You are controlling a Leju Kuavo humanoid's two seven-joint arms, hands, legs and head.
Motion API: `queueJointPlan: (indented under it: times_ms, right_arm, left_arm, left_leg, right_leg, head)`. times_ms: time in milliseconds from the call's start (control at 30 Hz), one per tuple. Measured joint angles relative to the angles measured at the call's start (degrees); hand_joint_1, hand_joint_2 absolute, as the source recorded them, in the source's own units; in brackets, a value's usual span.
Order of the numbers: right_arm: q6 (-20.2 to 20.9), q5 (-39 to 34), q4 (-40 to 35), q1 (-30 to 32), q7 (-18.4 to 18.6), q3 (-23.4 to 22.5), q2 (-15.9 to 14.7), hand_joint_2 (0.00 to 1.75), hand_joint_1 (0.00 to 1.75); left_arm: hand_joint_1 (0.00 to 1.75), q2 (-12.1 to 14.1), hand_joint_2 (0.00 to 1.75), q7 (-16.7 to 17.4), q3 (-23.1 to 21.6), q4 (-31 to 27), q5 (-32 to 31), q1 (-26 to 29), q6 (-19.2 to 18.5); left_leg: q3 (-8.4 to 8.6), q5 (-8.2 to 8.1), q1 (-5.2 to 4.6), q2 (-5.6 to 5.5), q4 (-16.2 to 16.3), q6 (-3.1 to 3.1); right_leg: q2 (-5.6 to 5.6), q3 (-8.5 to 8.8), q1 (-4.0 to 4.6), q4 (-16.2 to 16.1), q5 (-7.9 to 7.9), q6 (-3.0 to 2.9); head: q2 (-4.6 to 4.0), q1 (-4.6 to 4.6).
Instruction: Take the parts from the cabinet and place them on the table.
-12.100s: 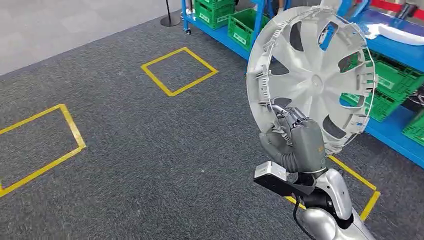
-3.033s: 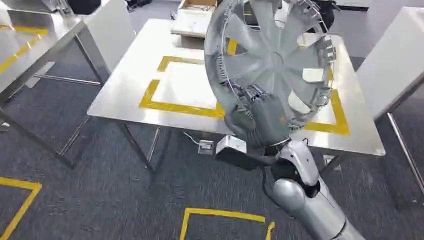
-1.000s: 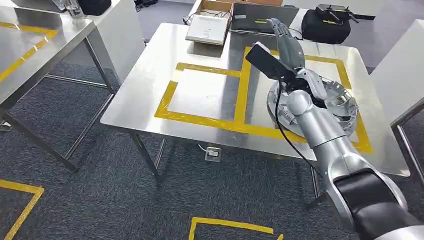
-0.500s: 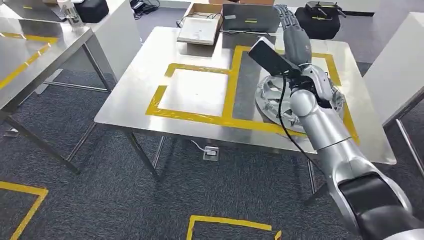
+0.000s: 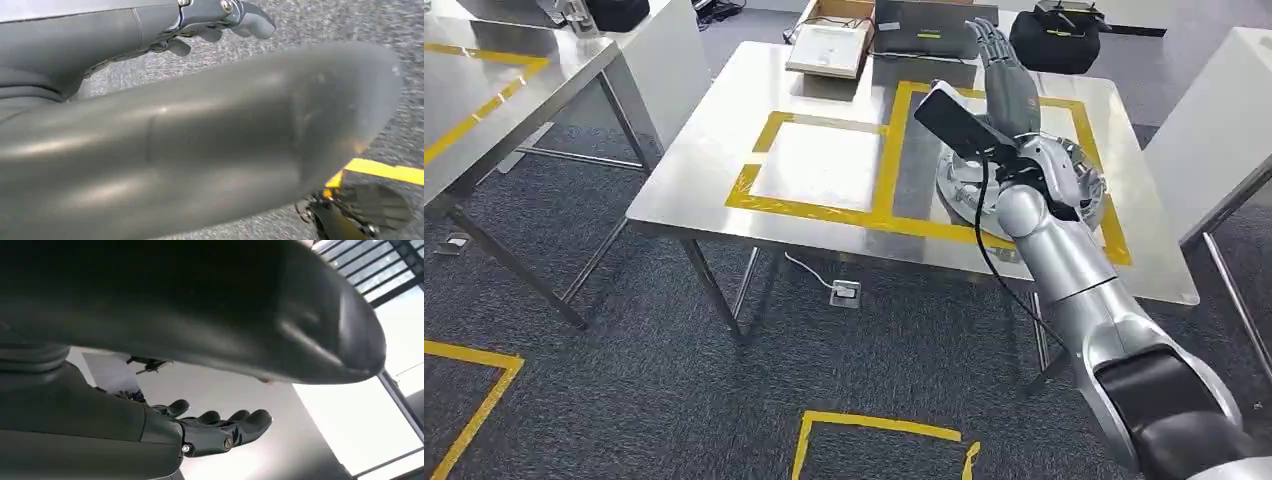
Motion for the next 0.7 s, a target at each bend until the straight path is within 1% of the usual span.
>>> queueJointPlan:
  times_ms: [33,67,100,133,167,200,233,267,300,333,367,400,433,467,500,533,567,600,633,667,700]
  right_arm:
    - [0.0,0.0,0.2,-0.1,-0.1,0.0,0.0,0.0,0.0]
    - [0.0,0.0,0.5,0.0,-0.3,0.0,0.0,0.0,0.0]
    - [0.0,0.0,0.8,0.0,-0.4,0.1,0.0,0.0,0.0]
    - [-0.1,0.0,1.2,0.1,-0.4,0.2,0.0,0.0,0.0]
    - [-0.2,0.0,1.4,0.1,-0.4,0.3,0.0,0.0,0.0]
    - [-0.3,0.2,1.6,0.1,-0.4,0.4,0.0,0.0,0.0]
    - [-0.5,0.4,1.7,0.0,-0.4,0.5,0.1,0.0,0.0]
    - [-0.8,0.5,1.9,-0.2,-0.4,0.6,0.2,0.0,0.0]
    - [-0.9,0.5,1.9,-0.4,-0.3,0.7,0.2,0.0,0.0]
    - [-1.2,0.6,1.9,-0.3,-0.3,0.8,0.3,0.0,0.0]
    - [-1.2,0.7,2.0,-0.4,-0.2,0.8,0.4,0.0,0.0]
    - [-1.2,0.7,2.1,-0.5,-0.2,0.8,0.4,0.0,0.0]
    - [-1.2,0.7,2.1,-0.4,-0.2,0.9,0.4,0.0,0.0]
    - [-1.2,0.7,2.3,-0.5,-0.2,0.9,0.5,0.0,0.0]
    - [-1.2,0.7,2.4,-0.7,-0.2,0.9,0.6,0.0,0.0]
    - [-1.2,0.7,2.4,-0.7,-0.2,0.9,0.6,0.0,0.0]
    - [-1.2,0.7,2.4,-0.6,-0.2,0.9,0.6,0.0,0.0]
    - [-1.3,0.6,2.5,-0.6,-0.2,0.9,0.7,0.0,0.0]
    - [-1.4,0.5,2.6,-0.4,-0.2,0.9,0.7,0.0,0.0]
    - [-1.6,0.5,2.7,-0.1,-0.2,0.9,0.7,0.0,0.0]
    - [-1.8,0.5,2.7,0.1,-0.2,0.9,0.7,0.0,0.0]
  left_arm:
    - [0.0,0.0,0.0,0.0,0.0,0.0,0.1,0.0,0.0]
    - [0.0,0.0,0.0,0.0,0.0,0.0,0.1,0.0,0.0]
    - [0.0,0.0,0.0,0.0,0.0,0.0,0.2,0.0,0.0]
    - [0.0,0.0,0.0,0.0,0.0,0.0,0.3,0.0,0.0]
    - [0.0,0.0,0.0,0.0,0.0,0.0,0.3,0.1,0.0]
    - [0.0,0.0,0.0,0.0,0.0,0.0,0.3,0.1,0.0]
    - [0.0,-0.1,0.0,0.0,0.0,0.0,0.3,0.0,0.0]
    - [0.0,-0.1,0.0,0.0,0.0,0.0,0.3,0.0,0.0]
    - [0.0,-0.1,0.0,0.0,0.0,0.0,0.3,0.0,0.0]
    - [0.0,-0.1,0.0,-0.1,0.0,0.0,0.3,0.0,0.0]
    - [0.0,-0.1,0.0,-0.2,0.0,0.0,0.3,-0.1,0.0]
    - [0.0,-0.1,0.0,-0.2,0.0,0.0,0.3,-0.1,0.0]
    - [0.0,-0.1,0.0,-0.2,0.0,0.0,0.3,0.0,0.0]
    - [0.0,0.0,0.0,-0.2,0.0,0.0,0.3,0.0,0.0]
    - [0.0,0.0,0.0,-0.2,0.0,0.0,0.3,0.1,0.0]
    - [0.0,0.0,0.0,-0.1,0.0,0.0,0.3,0.1,0.0]
    - [0.0,0.0,0.0,-0.1,0.0,0.0,0.3,0.1,-0.1]
    - [0.0,0.0,0.0,-0.1,0.0,0.0,0.3,0.1,-0.2]
    - [0.0,0.0,0.0,0.0,0.0,0.1,0.3,0.1,-0.2]
    - [0.0,0.0,0.0,0.1,0.0,0.1,0.3,0.1,-0.2]
    - [0.0,0.0,0.0,0.2,0.0,0.1,0.3,0.1,-0.2]
  left_leg:
    - [-0.74,0.63,0.0,0.03,0.0,0.17]
    - [-1.47,1.13,-0.03,0.08,0.1,0.28]
    - [-2.23,1.67,-0.1,0.1,0.1,0.31]
    - [-3.13,2.28,-0.12,0.15,0.2,0.29]
    - [-3.97,2.85,-0.12,0.15,0.3,0.23]
    - [-4.76,3.37,-0.1,0.15,0.5,0.11]
    - [-5.58,3.87,-0.05,0.15,0.7,-0.06]
    - [-6.19,4.31,-0.04,0.13,1.0,-0.29]
    - [-6.61,4.71,-0.18,0.06,1.2,-0.64]
    - [-6.54,5.14,-0.24,0.0,1.2,-1.1]
    - [-6.42,5.54,-0.24,0.01,1.1,-1.49]
    - [-6.43,6.16,-0.07,0.0,0.7,-1.88]
    - [-6.52,6.72,-0.22,-0.05,0.3,-2.33]
    - [-6.92,6.65,-0.01,-0.13,0.5,-2.57]
    - [-7.75,3.83,0.04,-0.19,2.0,-2.87]
    - [-8.88,0.11,0.11,-0.2,4.9,-3.15]
    - [-9.96,-3.59,0.22,-0.18,9.7,-3.46]
    - [-11.01,-5.94,0.24,-0.18,14.5,-3.7]
    - [-11.42,-6.63,0.26,-0.18,17.8,-3.83]
    - [-10.83,-5.71,0.31,-0.17,18.9,-3.86]
    - [-8.99,-3.81,0.35,-0.17,17.7,-3.83]
  right_leg:
    - [0.02,-1.28,-0.01,3.8,-3.39,0.23]
    - [0.03,-2.62,-0.01,8.2,-6.18,0.44]
    - [0.03,-3.67,0.0,12.1,-8.07,0.59]
    - [0.02,-3.98,0.0,14.8,-8.42,0.63]
    - [0.02,-3.0,0.0,14.6,-7.1,0.61]
    - [0.01,-1.03,0.0,12.3,-5.02,0.56]
    - [-0.01,2.06,-0.01,8.2,-2.99,0.46]
    - [-0.06,5.69,0.0,3.3,-2.22,0.31]
    - [-0.14,8.47,0.12,-1.4,-4.75,0.02]
    - [0.04,8.94,0.56,-1.9,-4.6,-0.62]
    - [0.1,8.44,0.59,-2.5,-4.56,-1.08]
    - [0.1,8.2,0.83,-2.2,-4.22,-1.47]
    - [0.06,7.93,0.7,-2.4,-3.66,-1.95]
    - [-0.13,7.39,0.26,-2.7,-2.67,-2.38]
    - [-0.14,6.89,0.29,-2.7,-1.9,-2.72]
    - [-0.14,6.09,0.27,-2.7,-1.24,-3.12]
    - [-0.15,5.24,0.3,-2.7,-0.51,-3.18]
    - [-0.15,4.37,0.32,-2.7,0.16,-3.18]
    - [-0.15,3.57,0.34,-2.7,0.77,-3.11]
    - [-0.16,2.82,0.34,-2.6,1.36,-3.01]
    - [-0.15,2.04,0.34,-2.6,1.99,-2.87]
  head:
    - [0.0,0.11]
    - [0.0,0.06]
    - [0.0,0.09]
    - [0.0,0.07]
    - [0.0,0.09]
    - [0.0,0.09]
    - [0.0,0.09]
    - [0.0,0.11]
    - [0.0,0.13]
    - [0.0,-0.03]
    - [0.0,0.33]
    - [0.0,0.17]
    - [0.0,0.26]
    - [0.0,0.26]
    - [0.0,0.11]
    - [0.0,0.02]
    - [0.0,-0.07]
    - [0.0,-0.07]
    - [0.0,-0.05]
    - [0.0,-0.07]
    - [0.0,-0.07]
